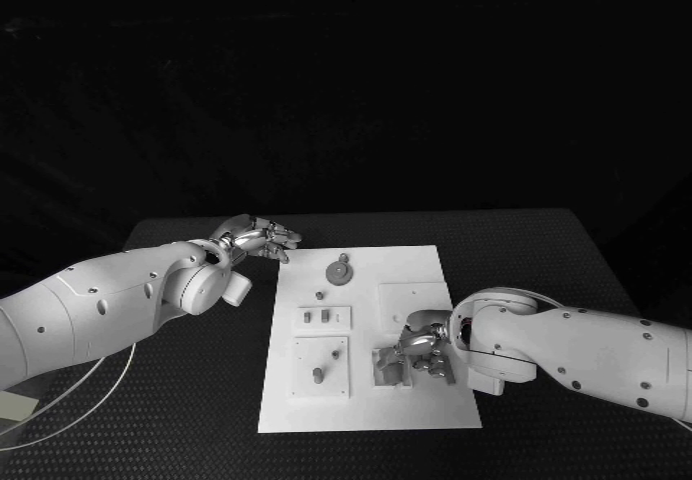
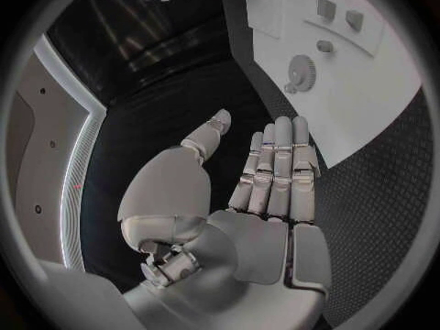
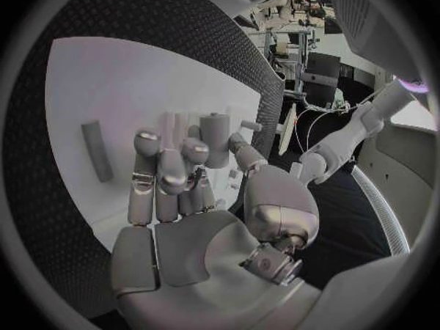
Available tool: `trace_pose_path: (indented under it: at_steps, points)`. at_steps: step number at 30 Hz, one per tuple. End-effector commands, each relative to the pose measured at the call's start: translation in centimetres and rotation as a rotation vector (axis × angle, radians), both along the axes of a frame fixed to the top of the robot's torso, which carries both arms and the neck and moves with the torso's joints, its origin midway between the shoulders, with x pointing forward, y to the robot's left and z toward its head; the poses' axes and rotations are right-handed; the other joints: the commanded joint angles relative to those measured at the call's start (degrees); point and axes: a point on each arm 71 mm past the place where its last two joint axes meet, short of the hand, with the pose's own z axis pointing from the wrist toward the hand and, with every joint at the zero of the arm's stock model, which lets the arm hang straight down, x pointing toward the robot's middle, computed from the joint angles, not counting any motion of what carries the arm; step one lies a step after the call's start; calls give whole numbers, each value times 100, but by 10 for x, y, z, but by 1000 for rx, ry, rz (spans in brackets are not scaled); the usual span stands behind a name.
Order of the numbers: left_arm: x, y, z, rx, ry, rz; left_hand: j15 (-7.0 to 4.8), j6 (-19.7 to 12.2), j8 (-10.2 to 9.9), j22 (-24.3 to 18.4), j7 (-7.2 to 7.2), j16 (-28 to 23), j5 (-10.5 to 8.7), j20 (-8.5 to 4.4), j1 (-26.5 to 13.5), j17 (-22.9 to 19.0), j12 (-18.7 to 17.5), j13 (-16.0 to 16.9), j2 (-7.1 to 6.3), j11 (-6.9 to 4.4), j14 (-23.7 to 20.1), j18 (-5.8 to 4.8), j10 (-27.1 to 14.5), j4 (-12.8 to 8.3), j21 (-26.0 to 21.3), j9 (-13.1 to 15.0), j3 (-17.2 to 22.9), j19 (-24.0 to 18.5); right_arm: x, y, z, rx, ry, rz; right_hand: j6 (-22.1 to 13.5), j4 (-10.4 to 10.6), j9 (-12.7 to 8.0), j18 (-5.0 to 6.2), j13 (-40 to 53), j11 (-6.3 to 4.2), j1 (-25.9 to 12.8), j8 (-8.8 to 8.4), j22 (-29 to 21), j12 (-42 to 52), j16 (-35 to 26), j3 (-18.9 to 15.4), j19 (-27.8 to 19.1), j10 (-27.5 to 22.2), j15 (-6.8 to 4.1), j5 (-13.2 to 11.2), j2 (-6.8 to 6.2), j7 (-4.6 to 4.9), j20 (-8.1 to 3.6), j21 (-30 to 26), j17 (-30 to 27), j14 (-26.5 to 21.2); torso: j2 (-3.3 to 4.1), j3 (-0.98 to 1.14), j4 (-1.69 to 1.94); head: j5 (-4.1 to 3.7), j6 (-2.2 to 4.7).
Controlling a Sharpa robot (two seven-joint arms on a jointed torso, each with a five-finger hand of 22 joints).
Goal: Assemble the parts on the task board
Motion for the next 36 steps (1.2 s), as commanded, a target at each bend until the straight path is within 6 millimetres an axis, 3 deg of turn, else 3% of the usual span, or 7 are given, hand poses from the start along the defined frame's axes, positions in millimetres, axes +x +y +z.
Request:
trace_pose_path:
  at_steps: [1,15,22,36]
  points:
    - [0,-3,1,-12,2,-15,24,-25,17,-6,-12,-38,3,8,-48,7,6,9,1,31,-34,50,-26,38,-23,-8,-3,9,-1,1,-2,-1,14,11,41,-87,10,209,8,7,-35,-2,96,-20,-35,114,34,27,-39,23,37,24,-3,-30,-10,-23,0,-2,2,3,-5]
    - [0,-3,1,-11,4,-16,25,-27,18,-6,-12,-40,3,9,-58,9,6,10,2,32,-36,50,-28,50,-24,-9,-3,7,0,3,-6,1,8,3,18,80,19,209,24,14,-256,-34,90,-44,-61,201,37,11,-35,23,-203,30,-10,-55,-35,-48,0,-3,5,7,0]
    - [0,-3,1,-11,5,-16,25,-29,17,-7,-11,-41,3,9,-65,10,6,10,1,32,-37,50,-29,57,-24,-10,-4,6,0,3,-9,1,10,-3,-12,342,35,209,38,20,-413,-61,88,-68,-83,340,34,-7,-31,27,-485,38,-25,-83,-33,-62,1,2,2,16,5]
    - [0,-2,0,-10,7,-15,25,-32,17,-7,-11,-42,3,9,-70,11,5,10,0,33,-38,51,-32,65,-25,-11,-3,5,1,3,-9,3,8,-2,-56,666,63,209,61,29,-540,-91,96,-92,-106,493,16,-42,-24,24,-762,48,-36,-110,-27,-87,0,2,-1,21,6]
